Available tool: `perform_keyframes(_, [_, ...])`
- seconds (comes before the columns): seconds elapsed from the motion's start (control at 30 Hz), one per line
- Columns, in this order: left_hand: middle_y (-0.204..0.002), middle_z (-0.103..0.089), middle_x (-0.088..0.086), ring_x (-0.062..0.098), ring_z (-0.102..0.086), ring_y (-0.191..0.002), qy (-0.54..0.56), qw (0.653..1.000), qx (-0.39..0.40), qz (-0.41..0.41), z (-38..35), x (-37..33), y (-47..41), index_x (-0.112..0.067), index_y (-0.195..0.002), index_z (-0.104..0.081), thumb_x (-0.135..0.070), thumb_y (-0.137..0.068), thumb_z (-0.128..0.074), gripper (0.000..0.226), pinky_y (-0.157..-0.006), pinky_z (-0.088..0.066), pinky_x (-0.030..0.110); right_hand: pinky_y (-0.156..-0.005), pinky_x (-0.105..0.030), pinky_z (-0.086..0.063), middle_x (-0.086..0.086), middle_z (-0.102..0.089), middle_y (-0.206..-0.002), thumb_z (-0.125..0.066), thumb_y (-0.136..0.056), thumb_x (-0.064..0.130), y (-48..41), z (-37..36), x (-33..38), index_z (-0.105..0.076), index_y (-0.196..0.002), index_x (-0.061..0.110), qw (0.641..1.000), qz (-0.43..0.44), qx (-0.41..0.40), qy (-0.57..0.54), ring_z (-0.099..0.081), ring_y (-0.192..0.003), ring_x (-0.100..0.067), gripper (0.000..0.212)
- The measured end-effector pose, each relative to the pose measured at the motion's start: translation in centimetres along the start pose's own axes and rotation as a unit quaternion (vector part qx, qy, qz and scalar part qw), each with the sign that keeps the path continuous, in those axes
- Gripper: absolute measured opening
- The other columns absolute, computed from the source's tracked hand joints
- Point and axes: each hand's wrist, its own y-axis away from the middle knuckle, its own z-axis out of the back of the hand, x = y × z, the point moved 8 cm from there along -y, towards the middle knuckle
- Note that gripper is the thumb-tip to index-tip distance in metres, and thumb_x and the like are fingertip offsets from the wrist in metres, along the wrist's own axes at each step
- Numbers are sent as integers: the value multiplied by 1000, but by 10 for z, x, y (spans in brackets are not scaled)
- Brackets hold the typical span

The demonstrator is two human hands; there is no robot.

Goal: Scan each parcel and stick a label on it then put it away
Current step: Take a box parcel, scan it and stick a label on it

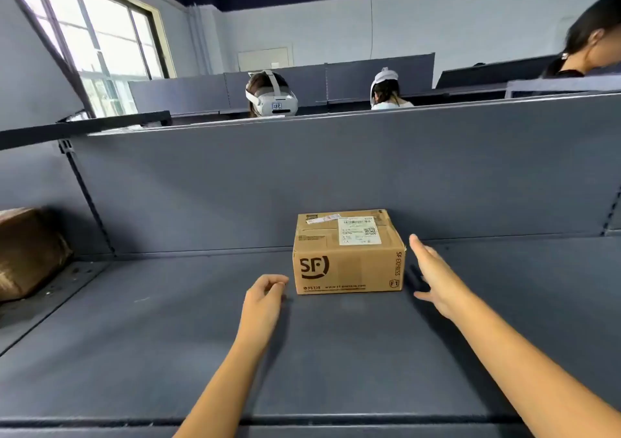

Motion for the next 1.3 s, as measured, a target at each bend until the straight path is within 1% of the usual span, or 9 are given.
perform_keyframes(0.27, [-133,-52,-1,17,-50,-123,0,1000,8,26,-10,11,-15,-19,-132,-48,-14,-96,-44,36,-108,-38,42,-111,-49,-30,1,-36,-149,-32,-91,65,-33,-14,-12,-32,-143,32,998,-49,25,-12,-31,-139,-25,62])
perform_keyframes(0.4, [-145,-42,-3,16,-42,-132,-4,999,19,26,-16,0,-18,-19,-144,-36,-16,-97,-42,47,-112,-34,41,-105,-49,-37,1,-36,-149,-40,-81,75,-47,-20,-11,-14,-148,39,996,-76,36,-5,-36,-133,-29,81])
perform_keyframes(0.53, [-121,-55,-11,7,-52,-113,16,999,23,19,-21,-10,-16,-26,-131,-45,-14,-97,-43,36,-97,-42,28,-97,-47,-44,1,-48,-129,-67,-65,69,-54,-22,-20,-40,-134,30,985,-142,49,-85,-52,-116,-28,84])
perform_keyframes(0.7, [-111,-62,-14,9,-56,-111,25,999,-5,22,-12,-5,-19,-31,-116,-51,-16,-95,-46,27,-99,-45,35,-91,-39,-39,-4,-59,-111,-73,-63,63,-52,-32,-21,-57,-113,22,976,-166,111,-87,-54,-101,-22,67])
perform_keyframes(0.87, [-102,-70,-2,14,-65,-95,70,996,-27,44,1,-5,-14,-19,-105,-63,-12,-97,-41,24,-75,-48,24,-90,-50,-43,-8,-57,-109,-69,-78,36,-56,-33,-11,-58,-109,21,972,-133,140,-131,-53,-100,-28,36])
perform_keyframes(0.97, [-99,-70,3,15,-65,-85,91,990,-87,57,24,1,-15,-16,-97,-66,-12,-96,-42,24,-75,-47,27,-77,-40,-47,-6,-59,-111,-63,-83,26,-58,-36,0,-58,-111,21,972,-75,147,-167,-54,-97,-22,29])
perform_keyframes(1.1, [-98,-66,5,17,-62,-80,105,982,-145,68,49,10,-13,-13,-93,-64,-9,-95,-42,23,-74,-45,28,-67,-34,-49,-6,-63,-111,-61,-83,18,-54,-43,12,-49,-122,23,962,-1,172,-211,-60,-91,-18,41])
perform_keyframes(1.23, [-93,-64,3,19,-59,-80,84,983,-148,69,52,15,0,-7,-93,-64,-5,-94,-41,23,-73,-46,26,-80,-42,-48,-5,-62,-112,-53,-88,11,-51,-50,12,-48,-122,23,942,16,192,-276,-59,-99,-22,36])
perform_keyframes(1.3, [-90,-63,3,18,-59,-79,79,983,-154,63,52,15,7,-6,-92,-63,-2,-94,-41,22,-71,-45,25,-83,-43,-48,-5,-63,-111,-66,-75,15,-48,-55,16,-50,-119,25,935,22,213,-283,-59,-100,-22,47])
